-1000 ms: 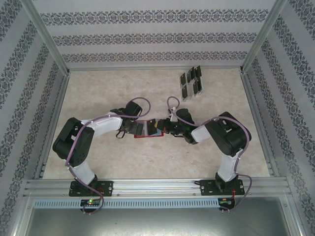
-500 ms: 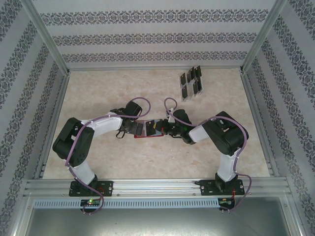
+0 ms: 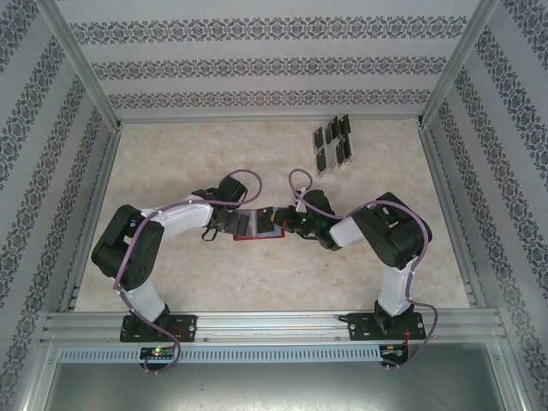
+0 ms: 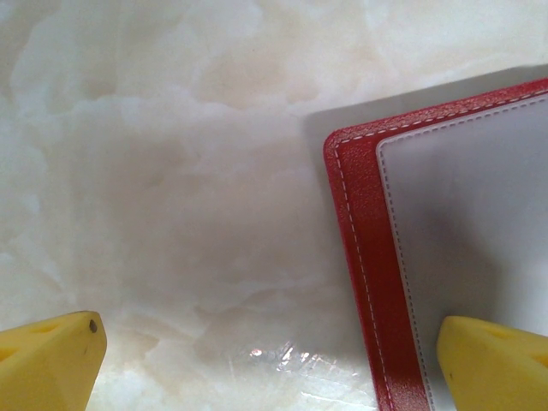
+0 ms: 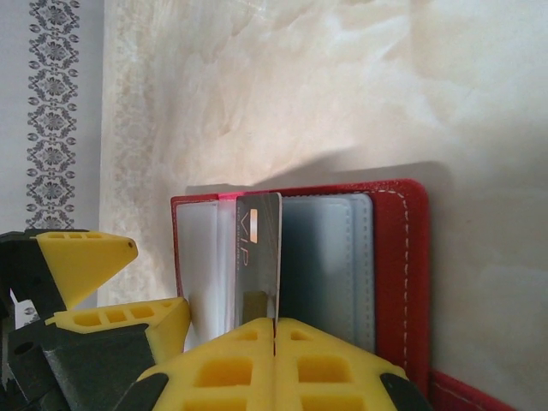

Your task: Put the credit cards into the card holder

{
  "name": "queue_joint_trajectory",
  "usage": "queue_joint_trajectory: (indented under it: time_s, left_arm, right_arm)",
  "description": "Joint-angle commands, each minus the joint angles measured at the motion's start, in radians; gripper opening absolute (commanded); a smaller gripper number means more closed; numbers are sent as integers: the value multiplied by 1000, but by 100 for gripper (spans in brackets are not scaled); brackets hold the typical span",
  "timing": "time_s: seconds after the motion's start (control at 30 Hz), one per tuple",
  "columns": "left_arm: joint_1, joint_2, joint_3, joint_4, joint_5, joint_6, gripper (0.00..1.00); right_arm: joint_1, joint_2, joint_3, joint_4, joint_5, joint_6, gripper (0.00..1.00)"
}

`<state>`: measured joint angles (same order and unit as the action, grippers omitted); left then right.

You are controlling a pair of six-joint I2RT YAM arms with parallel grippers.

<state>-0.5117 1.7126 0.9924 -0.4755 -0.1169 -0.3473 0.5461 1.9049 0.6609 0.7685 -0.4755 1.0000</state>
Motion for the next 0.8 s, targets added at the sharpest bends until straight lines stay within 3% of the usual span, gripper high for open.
queue_joint_trajectory:
  time_s: [0.0, 0.43, 0.77]
  left_arm:
    - [-14, 14, -15, -34, -15, -5, 100]
    - [-13, 16, -24, -26, -9, -8, 100]
    - [-14, 12, -25, -34, -22, -13, 100]
  right_arm:
    - [-5, 34, -3, -28, 0, -1, 0]
    - [9, 68, 32, 18, -110, 44, 0]
    - [12, 69, 23, 16, -122, 80, 0]
